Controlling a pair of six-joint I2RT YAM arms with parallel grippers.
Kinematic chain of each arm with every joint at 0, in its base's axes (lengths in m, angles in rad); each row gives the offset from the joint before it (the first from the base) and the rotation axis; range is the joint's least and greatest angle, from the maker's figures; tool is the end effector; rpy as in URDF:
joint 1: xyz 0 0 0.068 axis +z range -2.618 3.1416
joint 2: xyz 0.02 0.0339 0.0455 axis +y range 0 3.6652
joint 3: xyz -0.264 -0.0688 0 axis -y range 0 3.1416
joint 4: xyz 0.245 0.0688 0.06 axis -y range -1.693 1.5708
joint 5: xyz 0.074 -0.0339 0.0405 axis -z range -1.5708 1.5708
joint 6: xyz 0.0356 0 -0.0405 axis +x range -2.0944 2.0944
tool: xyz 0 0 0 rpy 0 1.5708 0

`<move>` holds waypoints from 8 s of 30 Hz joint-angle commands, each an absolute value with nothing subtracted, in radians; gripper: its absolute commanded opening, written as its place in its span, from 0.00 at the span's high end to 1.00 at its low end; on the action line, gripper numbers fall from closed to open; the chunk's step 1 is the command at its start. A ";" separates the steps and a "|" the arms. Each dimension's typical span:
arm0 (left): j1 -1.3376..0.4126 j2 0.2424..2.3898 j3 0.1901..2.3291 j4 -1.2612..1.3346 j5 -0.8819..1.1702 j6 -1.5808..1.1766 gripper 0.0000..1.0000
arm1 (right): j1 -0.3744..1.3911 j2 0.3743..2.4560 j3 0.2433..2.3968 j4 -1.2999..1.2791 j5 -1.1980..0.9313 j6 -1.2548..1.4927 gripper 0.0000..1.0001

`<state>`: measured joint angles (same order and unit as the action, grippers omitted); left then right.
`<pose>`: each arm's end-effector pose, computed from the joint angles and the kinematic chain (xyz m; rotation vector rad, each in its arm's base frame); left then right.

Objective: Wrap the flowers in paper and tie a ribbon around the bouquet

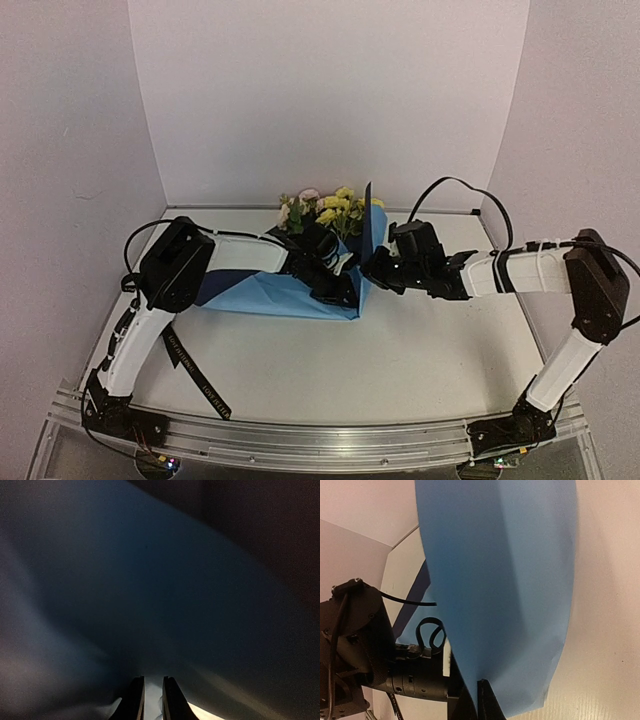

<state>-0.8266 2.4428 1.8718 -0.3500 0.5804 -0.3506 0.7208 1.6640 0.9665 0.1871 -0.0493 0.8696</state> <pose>0.3402 -0.3983 0.1188 0.8933 2.5393 -1.1661 0.2742 0.2432 0.2115 0.1346 2.2423 0.9789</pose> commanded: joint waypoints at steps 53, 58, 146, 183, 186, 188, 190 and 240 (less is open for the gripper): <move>-0.604 2.147 1.433 -0.370 0.537 -0.421 0.93 | 0.783 2.057 1.485 0.002 -0.263 0.761 1.00; -0.603 2.149 1.427 -0.359 0.537 -0.428 0.93 | 0.794 2.131 1.551 -0.020 -0.290 0.767 1.00; -0.576 2.337 1.967 -0.523 0.251 -0.484 1.00 | 0.829 2.171 1.602 -0.114 -0.216 0.701 0.61; -0.546 2.327 1.931 -0.474 0.317 -0.459 1.00 | 0.726 2.038 1.066 0.232 -0.430 0.915 0.89; -0.546 2.321 1.928 -0.471 0.321 -0.457 1.00 | 0.726 2.044 1.046 0.240 -0.429 0.926 0.89; -0.546 2.317 1.926 -0.470 0.321 -0.457 1.00 | 0.724 2.048 1.041 0.243 -0.427 0.930 0.90; -0.546 2.307 1.925 -0.468 0.321 -0.453 0.98 | 0.723 2.054 1.040 0.245 -0.428 0.936 0.90; -0.677 2.215 1.499 -0.367 0.188 -0.624 0.95 | 0.720 2.011 1.078 0.252 -0.442 0.967 0.86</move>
